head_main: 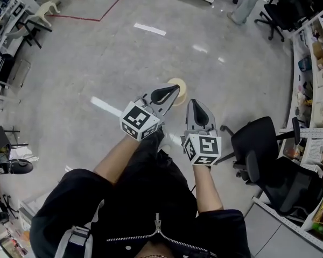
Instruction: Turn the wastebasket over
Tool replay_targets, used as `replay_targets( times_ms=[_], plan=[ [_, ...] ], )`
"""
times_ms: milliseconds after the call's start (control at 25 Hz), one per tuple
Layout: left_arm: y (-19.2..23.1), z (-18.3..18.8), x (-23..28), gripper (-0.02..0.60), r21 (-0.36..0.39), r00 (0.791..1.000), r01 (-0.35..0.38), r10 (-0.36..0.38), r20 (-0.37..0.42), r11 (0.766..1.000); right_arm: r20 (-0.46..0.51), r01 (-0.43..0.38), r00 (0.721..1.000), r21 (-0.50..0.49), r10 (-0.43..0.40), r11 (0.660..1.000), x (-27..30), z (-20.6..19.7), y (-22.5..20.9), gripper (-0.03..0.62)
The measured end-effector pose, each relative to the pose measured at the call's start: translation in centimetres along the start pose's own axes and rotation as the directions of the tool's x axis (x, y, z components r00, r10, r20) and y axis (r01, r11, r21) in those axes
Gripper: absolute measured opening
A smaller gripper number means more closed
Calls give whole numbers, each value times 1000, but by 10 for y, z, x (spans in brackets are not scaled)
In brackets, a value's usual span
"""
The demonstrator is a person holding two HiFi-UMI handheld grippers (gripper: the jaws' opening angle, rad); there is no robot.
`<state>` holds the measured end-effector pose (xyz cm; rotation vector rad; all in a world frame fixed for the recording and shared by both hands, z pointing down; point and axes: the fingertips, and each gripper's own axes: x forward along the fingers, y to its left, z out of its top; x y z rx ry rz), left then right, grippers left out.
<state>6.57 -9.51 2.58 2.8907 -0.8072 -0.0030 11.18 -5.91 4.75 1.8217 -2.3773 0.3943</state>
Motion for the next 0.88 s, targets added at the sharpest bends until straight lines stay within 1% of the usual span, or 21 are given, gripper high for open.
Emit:
replay_targets(
  times_ms=[360,520,720,880],
  plan=[
    [-14,-9,-9,5,-5,1000,6,-6,-11,1000,8,-4,1000,11,4,1000,-13,2,6,9],
    [-16,-9,-7,5,-26,1000,-4,4,-1,1000,5,-7,1000,10,7,1000,-18,-1,7,9],
    [-22,-5,-2,5,-4,1000,2,-2,-1,1000,5,-12,1000,7,12,1000,-21,-1,7,9],
    [-20,-5,-2,5,-3,1000,1,-1,2,1000,4,-12,1000,6,12,1000,-19,-1,8,9]
  ],
)
